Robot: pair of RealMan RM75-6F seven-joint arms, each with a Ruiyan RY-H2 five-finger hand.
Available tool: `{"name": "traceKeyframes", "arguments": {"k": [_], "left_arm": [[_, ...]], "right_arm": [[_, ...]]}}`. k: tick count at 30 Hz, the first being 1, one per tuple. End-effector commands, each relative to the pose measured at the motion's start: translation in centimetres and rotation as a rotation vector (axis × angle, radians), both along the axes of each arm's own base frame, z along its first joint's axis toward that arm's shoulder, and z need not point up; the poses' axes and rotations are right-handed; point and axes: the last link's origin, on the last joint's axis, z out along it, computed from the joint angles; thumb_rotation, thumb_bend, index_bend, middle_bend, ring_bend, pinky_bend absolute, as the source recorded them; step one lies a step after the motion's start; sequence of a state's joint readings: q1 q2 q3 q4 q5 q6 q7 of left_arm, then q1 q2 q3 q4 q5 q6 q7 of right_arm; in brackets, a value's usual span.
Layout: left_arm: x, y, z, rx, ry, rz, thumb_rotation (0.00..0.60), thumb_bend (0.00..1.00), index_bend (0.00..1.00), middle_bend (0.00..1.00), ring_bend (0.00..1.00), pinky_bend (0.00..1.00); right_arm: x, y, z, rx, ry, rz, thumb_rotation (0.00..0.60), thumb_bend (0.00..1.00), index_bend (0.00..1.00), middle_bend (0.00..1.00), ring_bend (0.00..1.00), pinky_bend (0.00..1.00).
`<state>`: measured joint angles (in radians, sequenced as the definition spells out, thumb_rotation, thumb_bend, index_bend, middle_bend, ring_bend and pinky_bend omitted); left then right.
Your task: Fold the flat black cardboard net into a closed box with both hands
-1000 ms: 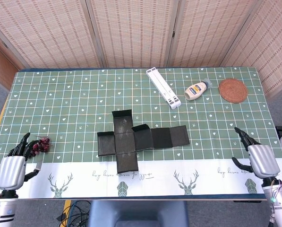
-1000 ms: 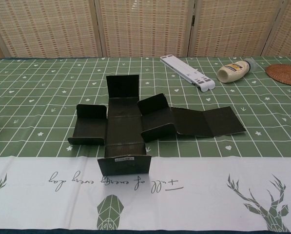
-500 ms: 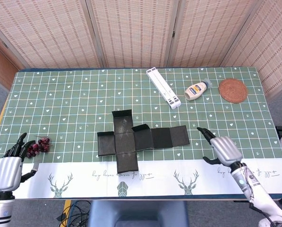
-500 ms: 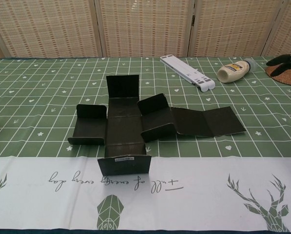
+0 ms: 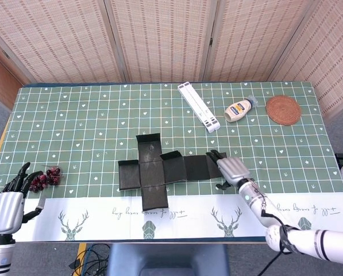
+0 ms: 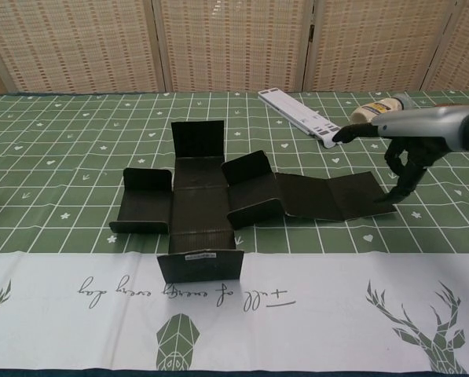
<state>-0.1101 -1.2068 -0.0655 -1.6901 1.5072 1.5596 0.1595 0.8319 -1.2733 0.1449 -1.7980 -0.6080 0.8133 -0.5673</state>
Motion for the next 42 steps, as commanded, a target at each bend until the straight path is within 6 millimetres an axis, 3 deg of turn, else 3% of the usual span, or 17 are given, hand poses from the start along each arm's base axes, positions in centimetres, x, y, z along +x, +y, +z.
{"name": "traceKeyframes", "arguments": {"k": [1, 15, 31, 37, 42], "left_arm": [[-0.1, 0.0, 0.0, -0.001, 0.001, 0.000, 0.600, 0.38, 0.19, 0.07, 0.20, 0.33], [-0.4, 0.2, 0.3, 0.000, -0.001, -0.004, 0.600, 0.38, 0.19, 0.07, 0.20, 0.33], [-0.9, 0.2, 0.3, 0.004, -0.008, 0.003, 0.600, 0.38, 0.19, 0.07, 0.20, 0.33], [-0.6, 1.1, 0.1, 0.006, -0.009, -0.032, 0.600, 0.38, 0.20, 0.07, 0.20, 0.33], [-0.1, 3.1, -0.4, -0.013, 0.001, -0.098, 0.600, 0.38, 0.21, 0.08, 0.22, 0.33]], "right_arm": [[1.4, -1.1, -2.5, 0.031, 0.034, -0.007, 0.600, 0.25, 0.00, 0.00, 0.72, 0.98], [3.2, -3.1, -7.3, 0.032, 0.084, -0.080, 0.600, 0.25, 0.00, 0.00, 0.71, 0.98], [4.5, -3.9, -9.3, 0.028, 0.129, -0.081, 0.600, 0.26, 0.00, 0.00, 0.71, 0.98], [4.5, -3.9, -9.5, -0.007, 0.141, -0.064, 0.600, 0.33, 0.00, 0.15, 0.74, 0.98], [4.3, -3.8, -9.5, -0.032, 0.114, -0.054, 0.600, 0.36, 0.04, 0.25, 0.77, 0.98]]}}
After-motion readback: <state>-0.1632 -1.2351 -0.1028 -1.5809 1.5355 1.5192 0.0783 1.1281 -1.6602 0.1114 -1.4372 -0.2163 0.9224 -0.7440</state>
